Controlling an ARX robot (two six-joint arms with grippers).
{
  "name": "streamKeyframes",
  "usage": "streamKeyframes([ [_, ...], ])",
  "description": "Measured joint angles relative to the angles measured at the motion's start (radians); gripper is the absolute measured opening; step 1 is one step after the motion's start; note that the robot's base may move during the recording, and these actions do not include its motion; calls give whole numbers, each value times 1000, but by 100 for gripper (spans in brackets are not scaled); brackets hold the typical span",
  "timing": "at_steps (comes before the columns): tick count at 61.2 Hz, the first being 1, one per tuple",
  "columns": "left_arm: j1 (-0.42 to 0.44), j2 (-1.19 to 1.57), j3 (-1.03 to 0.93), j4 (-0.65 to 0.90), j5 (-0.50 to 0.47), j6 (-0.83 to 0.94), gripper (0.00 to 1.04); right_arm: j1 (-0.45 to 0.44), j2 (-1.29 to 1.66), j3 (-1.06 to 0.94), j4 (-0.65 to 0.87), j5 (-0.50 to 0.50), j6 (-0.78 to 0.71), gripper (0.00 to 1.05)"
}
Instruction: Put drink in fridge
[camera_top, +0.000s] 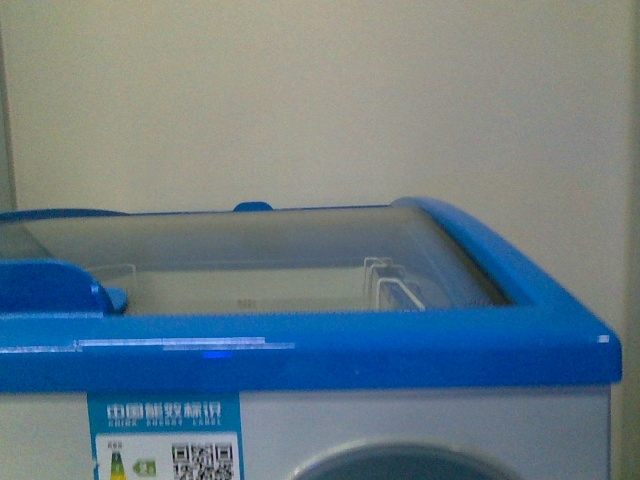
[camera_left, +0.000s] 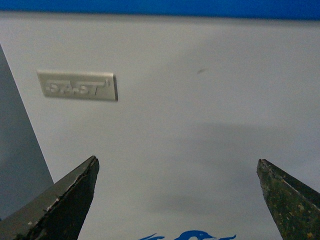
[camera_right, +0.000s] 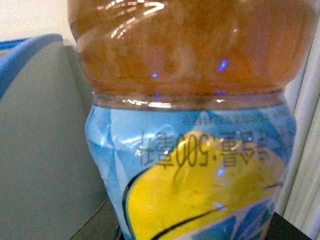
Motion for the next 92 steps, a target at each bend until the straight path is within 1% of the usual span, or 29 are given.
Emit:
streamKeyframes([
  [39, 0, 0, 0, 0, -1, 0, 97, 0, 0, 1, 0, 0, -3, 36],
  [40, 2, 2, 1, -3, 10, -3, 97, 0, 0, 1, 0, 0, -3, 36],
  [42, 33, 41, 18, -39, 107, -60, 97, 0, 0, 1, 0, 0, -3, 36],
  [44, 60, 96, 30, -28, 166, -90, 97, 0, 0, 1, 0, 0, -2, 36],
  [47, 99, 223, 53, 42, 239, -105, 97, 0, 0, 1, 0, -3, -3, 36],
  [50, 127, 348, 84, 141, 281, -87, 97, 1, 0, 1, 0, -2, -3, 36],
  [54, 158, 510, 137, 280, 333, -19, 97, 0, 0, 1, 0, 2, -3, 36],
  [57, 166, 571, 158, 333, 351, 11, 97, 0, 0, 1, 0, 4, -3, 36],
  [59, 171, 647, 183, 398, 375, 70, 97, 0, 0, 1, 0, 3, -3, 36],
  [62, 171, 757, 204, 489, 424, 216, 97, 0, 0, 1, 0, 2, -3, 36],
  [65, 178, 848, 219, 536, 491, 362, 97, 0, 0, 1, 0, 2, -3, 36],
  [69, 194, 939, 252, 537, 565, 524, 97, 0, 0, 1, 0, 2, -3, 36],
  [74, 200, 991, 299, 518, 609, 644, 97, 0, 0, 1, 0, 3, -3, 36],
  [82, 193, 1021, 346, 479, 642, 731, 97, 0, 0, 1, 0, 2, -3, 36],
  [92, 173, 1064, 385, 411, 653, 802, 97, 0, 0, 1, 0, 3, -3, 36],
])
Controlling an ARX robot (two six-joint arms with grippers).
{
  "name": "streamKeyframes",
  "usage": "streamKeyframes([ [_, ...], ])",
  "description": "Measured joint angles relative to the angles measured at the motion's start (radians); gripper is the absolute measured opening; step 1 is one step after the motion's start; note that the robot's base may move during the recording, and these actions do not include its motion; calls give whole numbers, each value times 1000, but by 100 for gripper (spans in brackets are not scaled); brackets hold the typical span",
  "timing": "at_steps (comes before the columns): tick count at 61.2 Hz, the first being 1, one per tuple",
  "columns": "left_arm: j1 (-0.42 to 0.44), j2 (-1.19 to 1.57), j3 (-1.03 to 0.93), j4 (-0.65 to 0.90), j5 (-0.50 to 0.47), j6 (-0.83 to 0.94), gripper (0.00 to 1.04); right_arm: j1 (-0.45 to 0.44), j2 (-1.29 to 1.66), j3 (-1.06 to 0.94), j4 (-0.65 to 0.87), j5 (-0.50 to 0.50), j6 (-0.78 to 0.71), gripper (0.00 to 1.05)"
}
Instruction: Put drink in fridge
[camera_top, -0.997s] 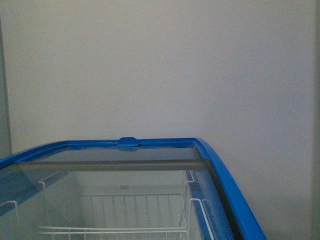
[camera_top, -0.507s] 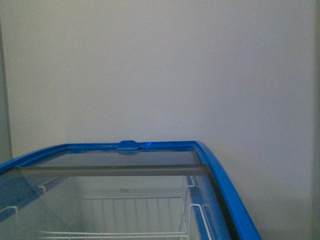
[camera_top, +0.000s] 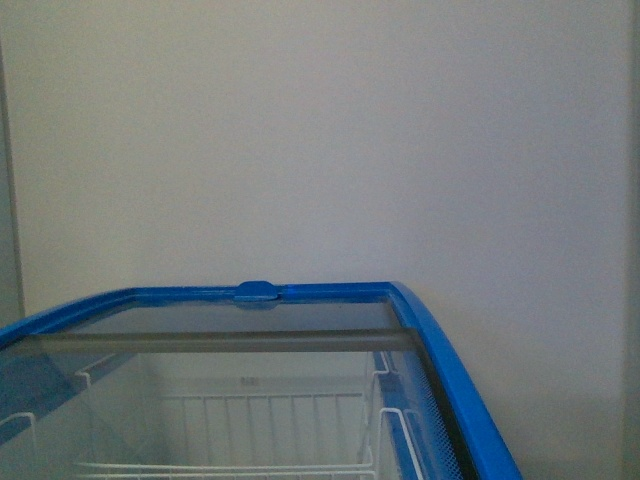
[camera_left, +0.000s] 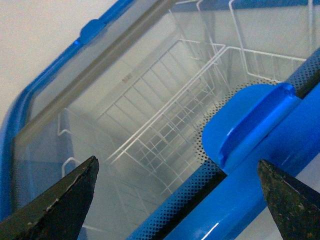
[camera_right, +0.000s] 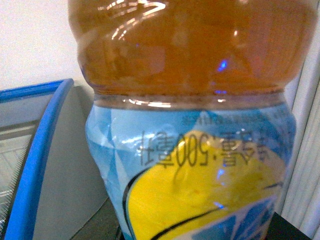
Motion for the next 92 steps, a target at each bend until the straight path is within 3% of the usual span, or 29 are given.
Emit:
streamKeyframes([
  [9, -28, 47, 27, -66, 1, 50, 97, 0, 0, 0, 0, -1, 0, 36],
  [31, -104, 209, 135, -15, -46, 73, 97, 0, 0, 0, 0, 0, 0, 36],
  [49, -154, 463, 375, 38, -79, 109, 97, 0, 0, 0, 0, 0, 0, 36],
  [80, -254, 894, 943, 124, -373, 141, 97, 0, 0, 0, 0, 0, 0, 36],
  [92, -259, 903, 936, 220, -446, -30, 97, 0, 0, 0, 0, 0, 0, 36],
])
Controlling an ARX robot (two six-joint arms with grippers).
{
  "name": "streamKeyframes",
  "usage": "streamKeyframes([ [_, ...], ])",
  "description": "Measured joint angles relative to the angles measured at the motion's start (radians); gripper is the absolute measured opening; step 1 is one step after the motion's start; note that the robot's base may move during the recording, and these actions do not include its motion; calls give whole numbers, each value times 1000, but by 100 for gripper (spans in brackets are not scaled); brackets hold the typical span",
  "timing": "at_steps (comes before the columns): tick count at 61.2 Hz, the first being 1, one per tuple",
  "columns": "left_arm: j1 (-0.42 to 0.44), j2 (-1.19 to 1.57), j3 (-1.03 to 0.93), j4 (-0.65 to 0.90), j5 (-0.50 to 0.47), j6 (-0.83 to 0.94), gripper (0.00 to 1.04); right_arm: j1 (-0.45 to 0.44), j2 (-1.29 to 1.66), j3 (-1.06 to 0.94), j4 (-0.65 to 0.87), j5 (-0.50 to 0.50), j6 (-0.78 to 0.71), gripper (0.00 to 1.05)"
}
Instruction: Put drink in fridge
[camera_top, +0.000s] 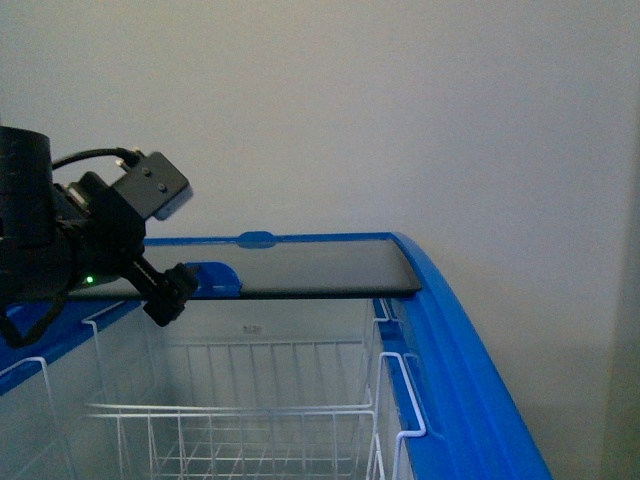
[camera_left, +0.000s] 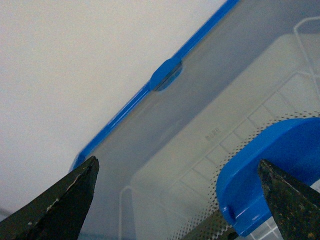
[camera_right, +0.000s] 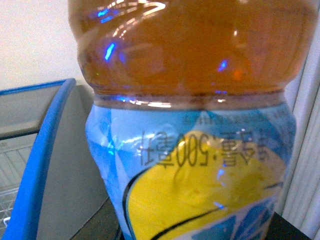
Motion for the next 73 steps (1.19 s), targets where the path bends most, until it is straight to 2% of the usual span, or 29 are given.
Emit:
streamKeyframes([
  [3, 6, -53, -52, -21, -27, -124, 97, 0, 0, 0, 0, -3, 0, 36],
  [10, 17, -158, -154, -83, -52, -283, 97, 0, 0, 0, 0, 1, 0, 36],
  [18, 31, -343, -333, -185, -27, -507, 97, 0, 0, 0, 0, 0, 0, 36],
  [26, 53, -745, -671, -319, 21, -806, 97, 0, 0, 0, 0, 0, 0, 36],
  [29, 52, -931, -781, -387, -11, -878, 96, 0, 0, 0, 0, 1, 0, 36],
  [30, 49, -996, -823, -377, -60, -875, 93, 0, 0, 0, 0, 0, 0, 36],
  [35, 63, -1206, -933, -409, -163, -842, 82, 0, 0, 0, 0, 0, 0, 36],
  [38, 81, -1456, -1036, -550, -211, -814, 71, 0, 0, 0, 0, 1, 0, 36],
  [39, 83, -1534, -1065, -596, -213, -809, 67, -1, 2, 2, -7, -4, 2, 36],
  [41, 83, -1650, -1110, -650, -210, -800, 61, -24, 27, 48, -122, -63, 41, 36],
  [44, 83, -1748, -1145, -667, -208, -792, 53, -60, 76, 117, -254, -154, 50, 36],
  [49, 83, -1811, -1162, -667, -208, -787, 43, -110, 169, 201, -341, -267, 40, 36],
  [54, 83, -1848, -1184, -660, -209, -783, 26, -125, 336, 332, -291, -362, -42, 36],
  [60, 83, -1865, -1217, -656, -208, -780, 4, -90, 567, 537, -227, -451, -230, 36],
  [68, 83, -1889, -1244, -647, -208, -777, 3, -2, 868, 842, -282, -566, -486, 36],
  [73, 83, -1899, -1257, -644, -208, -777, 3, 46, 1027, 976, -332, -599, -599, 36],
])
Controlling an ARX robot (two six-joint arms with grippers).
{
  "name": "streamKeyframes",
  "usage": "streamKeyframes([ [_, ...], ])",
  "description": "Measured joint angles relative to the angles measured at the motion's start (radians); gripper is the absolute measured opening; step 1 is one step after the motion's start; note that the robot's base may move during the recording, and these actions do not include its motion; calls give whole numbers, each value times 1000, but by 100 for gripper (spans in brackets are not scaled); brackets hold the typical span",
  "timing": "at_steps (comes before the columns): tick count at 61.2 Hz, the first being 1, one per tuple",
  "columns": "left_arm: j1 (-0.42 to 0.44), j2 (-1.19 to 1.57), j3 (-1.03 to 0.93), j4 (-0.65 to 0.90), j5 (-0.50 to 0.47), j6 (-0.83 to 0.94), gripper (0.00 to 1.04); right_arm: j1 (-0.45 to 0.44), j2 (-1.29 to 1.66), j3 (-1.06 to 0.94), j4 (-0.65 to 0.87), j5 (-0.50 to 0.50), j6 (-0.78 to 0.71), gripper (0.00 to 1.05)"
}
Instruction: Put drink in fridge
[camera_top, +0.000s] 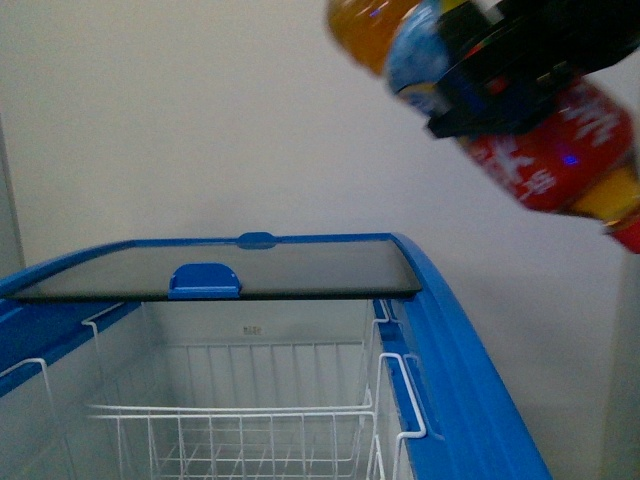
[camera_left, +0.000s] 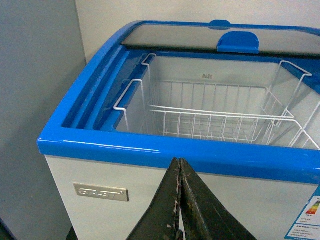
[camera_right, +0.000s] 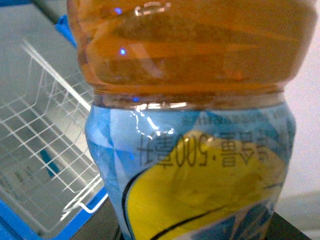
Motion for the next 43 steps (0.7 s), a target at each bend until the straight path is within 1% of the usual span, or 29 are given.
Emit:
streamKeyframes([
  [8, 0, -14, -18, 1, 0, 0, 3, 68, 227, 128, -9, -31, -125, 36],
  [20, 0, -57, -60, 8, 0, 0, 3, 118, 411, 175, 30, -36, -185, 36],
  [35, 0, -64, -63, 8, 0, 1, 3, 124, 570, 240, 84, -47, -206, 36],
  [43, 0, -64, -63, 8, 0, 1, 3, 132, 642, 267, 93, -72, -207, 36],
])
